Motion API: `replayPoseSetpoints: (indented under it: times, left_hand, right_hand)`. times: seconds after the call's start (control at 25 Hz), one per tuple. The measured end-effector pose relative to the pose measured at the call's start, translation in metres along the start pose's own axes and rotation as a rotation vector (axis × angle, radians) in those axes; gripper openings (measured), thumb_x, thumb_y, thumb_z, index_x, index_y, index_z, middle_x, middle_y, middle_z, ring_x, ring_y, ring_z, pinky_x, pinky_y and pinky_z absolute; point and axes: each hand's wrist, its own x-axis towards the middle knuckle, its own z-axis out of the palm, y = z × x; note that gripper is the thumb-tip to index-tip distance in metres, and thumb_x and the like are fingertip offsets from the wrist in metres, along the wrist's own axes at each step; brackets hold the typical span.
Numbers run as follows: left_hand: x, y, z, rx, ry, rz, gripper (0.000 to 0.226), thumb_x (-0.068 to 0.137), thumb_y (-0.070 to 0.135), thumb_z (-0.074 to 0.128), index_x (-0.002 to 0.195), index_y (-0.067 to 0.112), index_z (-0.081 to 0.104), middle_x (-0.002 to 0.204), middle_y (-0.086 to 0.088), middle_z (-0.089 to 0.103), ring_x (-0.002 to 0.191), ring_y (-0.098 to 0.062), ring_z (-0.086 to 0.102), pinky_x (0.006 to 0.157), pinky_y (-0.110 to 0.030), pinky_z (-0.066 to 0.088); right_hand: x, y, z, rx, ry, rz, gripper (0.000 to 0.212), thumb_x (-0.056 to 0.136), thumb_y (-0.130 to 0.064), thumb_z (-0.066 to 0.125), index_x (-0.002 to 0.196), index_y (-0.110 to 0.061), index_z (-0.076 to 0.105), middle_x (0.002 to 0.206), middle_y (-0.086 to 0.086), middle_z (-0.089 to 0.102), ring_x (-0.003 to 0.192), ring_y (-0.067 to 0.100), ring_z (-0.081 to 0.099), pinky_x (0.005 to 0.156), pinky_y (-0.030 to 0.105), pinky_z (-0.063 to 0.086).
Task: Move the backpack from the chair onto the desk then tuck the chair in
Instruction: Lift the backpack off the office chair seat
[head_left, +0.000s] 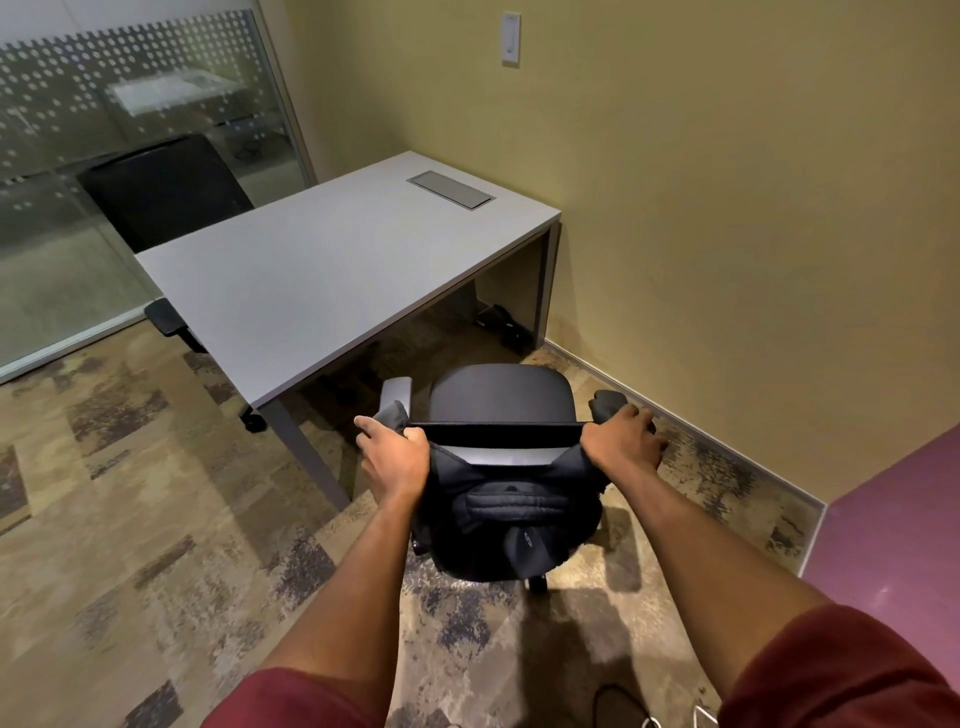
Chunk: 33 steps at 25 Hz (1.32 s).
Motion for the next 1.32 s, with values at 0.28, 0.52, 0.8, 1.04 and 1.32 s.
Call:
replayPoseSetpoints:
  times: [0.28,0.52,0.8,1.04,1.32]
  left_hand:
    - [-0.014,-0.001,0.004,-0.105,0.057,-0.064,0.081,0.091,0.026,0.052,0.156,0.0,0.011,0.144,-0.026,0.042,0.126,-0.046,0.049,0.103,-0.049,0.041]
    - [-0.025,-0.003,0.001,-0.18,0.101,-0.146,0.079,0.093,0.025,0.052,0.157,0.003,0.011,0.148,-0.026,0.04,0.127,-0.047,0.048,0.102,-0.049,0.041]
    - [-0.036,-0.009,0.003,-0.175,0.114,-0.125,0.077,0.095,0.021,0.051,0.157,0.004,0.009,0.148,-0.027,0.039,0.126,-0.047,0.049,0.1,-0.049,0.042]
    - [-0.043,-0.01,0.005,-0.241,0.113,-0.145,0.08,0.094,0.022,0.054,0.158,0.006,0.008,0.153,-0.024,0.037,0.134,-0.043,0.044,0.106,-0.048,0.039]
    - [-0.072,-0.033,0.014,-0.321,0.147,-0.322,0.061,0.092,0.013,0.054,0.144,-0.007,0.028,0.137,-0.033,0.05,0.123,-0.049,0.052,0.101,-0.049,0.041]
  right_hand:
    - [-0.006,0.007,0.004,0.391,0.053,0.177,0.057,0.088,-0.028,0.055,0.136,-0.008,0.032,0.128,0.029,0.043,0.109,0.047,0.052,0.076,0.043,0.039]
    - [-0.008,0.011,0.005,0.673,0.13,0.34,0.049,0.091,-0.017,0.053,0.133,-0.006,0.03,0.122,0.03,0.059,0.108,0.047,0.057,0.08,0.043,0.042]
    - [-0.013,0.021,0.001,0.71,0.103,0.379,0.053,0.092,-0.018,0.054,0.137,-0.006,0.028,0.124,0.029,0.057,0.108,0.045,0.057,0.075,0.041,0.04]
    - [-0.018,0.032,0.001,0.683,0.119,0.362,0.051,0.092,-0.019,0.055,0.134,-0.005,0.03,0.12,0.028,0.059,0.103,0.044,0.06,0.071,0.038,0.037]
    - [-0.036,0.05,0.01,0.712,0.18,0.355,0.051,0.091,-0.02,0.057,0.133,-0.005,0.031,0.114,0.029,0.062,0.096,0.045,0.062,0.066,0.039,0.039]
